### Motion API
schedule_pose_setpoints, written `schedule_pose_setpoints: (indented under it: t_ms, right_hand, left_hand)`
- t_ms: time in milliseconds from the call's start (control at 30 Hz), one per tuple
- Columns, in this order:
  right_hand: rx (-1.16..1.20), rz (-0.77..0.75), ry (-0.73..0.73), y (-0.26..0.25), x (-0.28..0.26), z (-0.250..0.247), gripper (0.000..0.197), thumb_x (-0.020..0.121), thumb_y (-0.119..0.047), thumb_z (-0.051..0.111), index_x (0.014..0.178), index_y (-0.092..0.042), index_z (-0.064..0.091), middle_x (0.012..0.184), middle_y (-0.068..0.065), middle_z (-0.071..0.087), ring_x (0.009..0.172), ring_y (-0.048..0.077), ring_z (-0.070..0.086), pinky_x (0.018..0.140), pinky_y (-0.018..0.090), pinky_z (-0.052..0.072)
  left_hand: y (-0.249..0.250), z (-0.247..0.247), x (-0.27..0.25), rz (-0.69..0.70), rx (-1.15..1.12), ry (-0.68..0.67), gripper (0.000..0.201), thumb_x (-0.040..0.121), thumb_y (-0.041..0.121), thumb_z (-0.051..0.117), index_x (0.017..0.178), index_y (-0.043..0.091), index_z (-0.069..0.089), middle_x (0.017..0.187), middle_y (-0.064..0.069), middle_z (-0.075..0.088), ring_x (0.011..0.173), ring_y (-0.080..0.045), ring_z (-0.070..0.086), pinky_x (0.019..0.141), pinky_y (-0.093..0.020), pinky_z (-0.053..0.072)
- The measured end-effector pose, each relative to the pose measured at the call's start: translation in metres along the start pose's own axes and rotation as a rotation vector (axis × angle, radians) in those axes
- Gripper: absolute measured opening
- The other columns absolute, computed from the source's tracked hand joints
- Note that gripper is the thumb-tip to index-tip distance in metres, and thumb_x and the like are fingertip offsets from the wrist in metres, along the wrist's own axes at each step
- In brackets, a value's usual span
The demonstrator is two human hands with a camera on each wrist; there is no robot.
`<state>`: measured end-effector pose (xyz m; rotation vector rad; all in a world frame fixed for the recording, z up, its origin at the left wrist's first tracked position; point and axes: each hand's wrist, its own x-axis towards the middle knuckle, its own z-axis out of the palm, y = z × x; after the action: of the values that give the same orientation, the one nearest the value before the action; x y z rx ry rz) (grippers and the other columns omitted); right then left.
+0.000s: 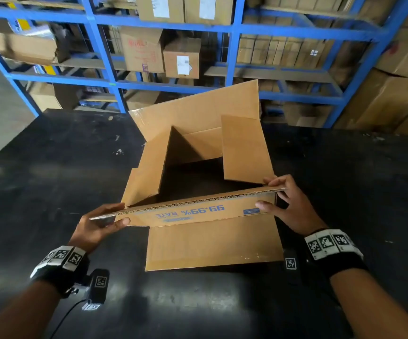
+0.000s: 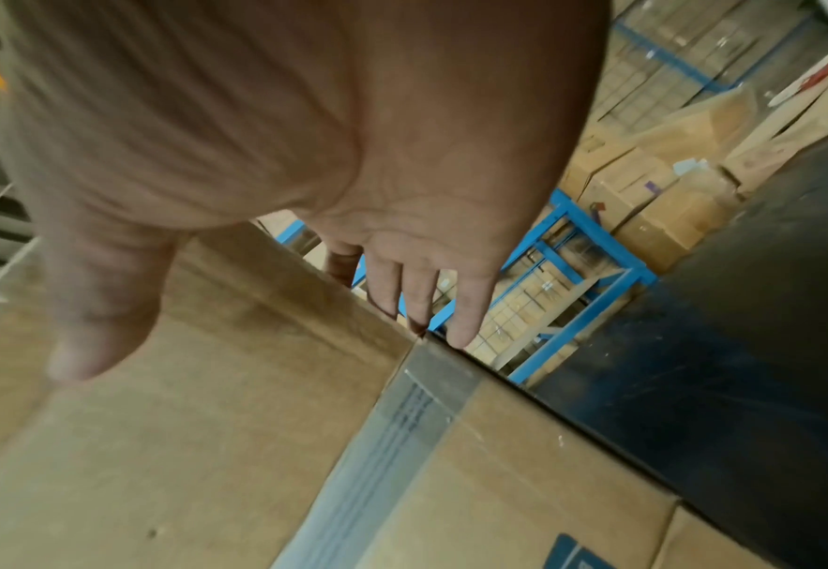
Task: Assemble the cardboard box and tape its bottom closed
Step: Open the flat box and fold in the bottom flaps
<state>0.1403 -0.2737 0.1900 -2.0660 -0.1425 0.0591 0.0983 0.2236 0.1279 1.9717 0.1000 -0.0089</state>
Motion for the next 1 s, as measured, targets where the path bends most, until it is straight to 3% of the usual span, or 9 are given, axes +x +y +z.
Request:
schedule_pose_setpoints:
  t_ms: [100, 267, 367, 533, 600, 700, 800, 900, 1000]
  right_hand:
    - [0.029, -0.002, 0.032, -0.004, 0.01, 0.014, 0.059, 0.067, -0.059, 0.079, 0.109, -0.03, 0.049, 0.132, -0.014, 0.06, 0.125, -0.004, 0.054, 0.112, 0.035, 0.039]
    - [0.036, 0.049, -0.048, 0.001, 0.018, 0.049, 0.075, 0.068, -0.079, 0.066, 0.114, -0.021, 0.057, 0.117, -0.019, 0.064, 0.109, -0.007, 0.061, 0.093, 0.013, 0.043]
    - [-0.009, 0.086, -0.128, 0.024, 0.009, 0.082, 0.095, 0.063, -0.094, 0.049, 0.115, -0.016, 0.064, 0.106, -0.019, 0.067, 0.101, -0.016, 0.06, 0.081, 0.001, 0.041]
    - [0.105, 0.197, -0.048, 0.032, -0.006, 0.105, 0.032, 0.096, -0.04, 0.062, 0.117, -0.016, 0.059, 0.11, -0.012, 0.065, 0.088, -0.024, 0.059, 0.075, 0.001, 0.045]
    - [0.098, 0.186, -0.035, 0.033, -0.004, 0.105, 0.057, 0.089, -0.059, 0.056, 0.118, -0.01, 0.063, 0.112, -0.007, 0.068, 0.094, -0.015, 0.062, 0.077, 0.004, 0.045]
    - [0.027, 0.211, 0.009, 0.035, 0.003, 0.099, 0.079, 0.075, -0.088, 0.041, 0.113, -0.023, 0.065, 0.108, -0.012, 0.069, 0.101, -0.001, 0.063, 0.09, 0.025, 0.048]
    - [0.036, 0.256, 0.042, 0.026, 0.011, 0.096, 0.068, 0.076, -0.087, 0.035, 0.116, -0.038, 0.061, 0.109, -0.02, 0.065, 0.108, 0.005, 0.06, 0.096, 0.03, 0.044]
    - [-0.037, 0.318, 0.059, 0.024, 0.028, 0.097, 0.073, 0.081, -0.088, 0.028, 0.127, -0.04, 0.058, 0.126, -0.009, 0.066, 0.119, 0.018, 0.058, 0.102, 0.038, 0.043]
    - [-0.106, 0.384, 0.106, 0.031, 0.045, 0.103, 0.065, 0.09, -0.078, 0.032, 0.131, -0.035, 0.058, 0.131, 0.003, 0.064, 0.123, 0.027, 0.058, 0.094, 0.036, 0.042]
  left_hand:
    - [0.003, -0.001, 0.0, -0.042, 0.006, 0.079, 0.041, 0.076, 0.035, 0.082, 0.115, 0.025, 0.076, 0.11, 0.005, 0.079, 0.108, -0.006, 0.07, 0.089, -0.021, 0.048]
    - [-0.004, -0.026, 0.005, -0.067, -0.028, 0.17, 0.059, 0.065, 0.058, 0.083, 0.113, 0.025, 0.076, 0.104, 0.004, 0.08, 0.1, -0.004, 0.073, 0.091, -0.03, 0.054]
    - [-0.009, -0.043, 0.004, -0.07, -0.016, 0.217, 0.061, 0.061, 0.068, 0.077, 0.105, 0.026, 0.078, 0.097, 0.017, 0.079, 0.1, -0.003, 0.07, 0.091, -0.033, 0.054]
    - [-0.033, -0.055, -0.005, -0.047, 0.015, 0.184, 0.069, 0.074, 0.082, 0.064, 0.111, 0.025, 0.076, 0.116, 0.001, 0.076, 0.117, -0.026, 0.067, 0.101, -0.056, 0.051]
    - [-0.034, -0.053, -0.007, -0.04, -0.045, 0.189, 0.067, 0.077, 0.084, 0.057, 0.11, 0.029, 0.076, 0.118, 0.002, 0.075, 0.119, -0.025, 0.066, 0.105, -0.056, 0.048]
    - [-0.033, -0.045, 0.005, -0.13, -0.133, 0.243, 0.076, 0.068, 0.091, 0.056, 0.105, 0.026, 0.071, 0.121, -0.011, 0.07, 0.123, -0.035, 0.061, 0.106, -0.054, 0.046]
    - [-0.033, -0.036, 0.024, -0.233, -0.084, 0.256, 0.092, 0.06, 0.099, 0.05, 0.107, 0.022, 0.069, 0.126, -0.018, 0.066, 0.124, -0.041, 0.06, 0.11, -0.057, 0.044]
    - [-0.03, -0.035, 0.043, -0.396, 0.048, 0.315, 0.125, 0.047, 0.109, 0.04, 0.129, 0.018, 0.068, 0.134, -0.02, 0.065, 0.123, -0.041, 0.06, 0.113, -0.057, 0.041]
    - [-0.015, -0.027, 0.062, -0.474, 0.156, 0.299, 0.108, 0.072, 0.097, 0.038, 0.143, 0.019, 0.058, 0.145, -0.022, 0.057, 0.132, -0.042, 0.054, 0.117, -0.052, 0.036]
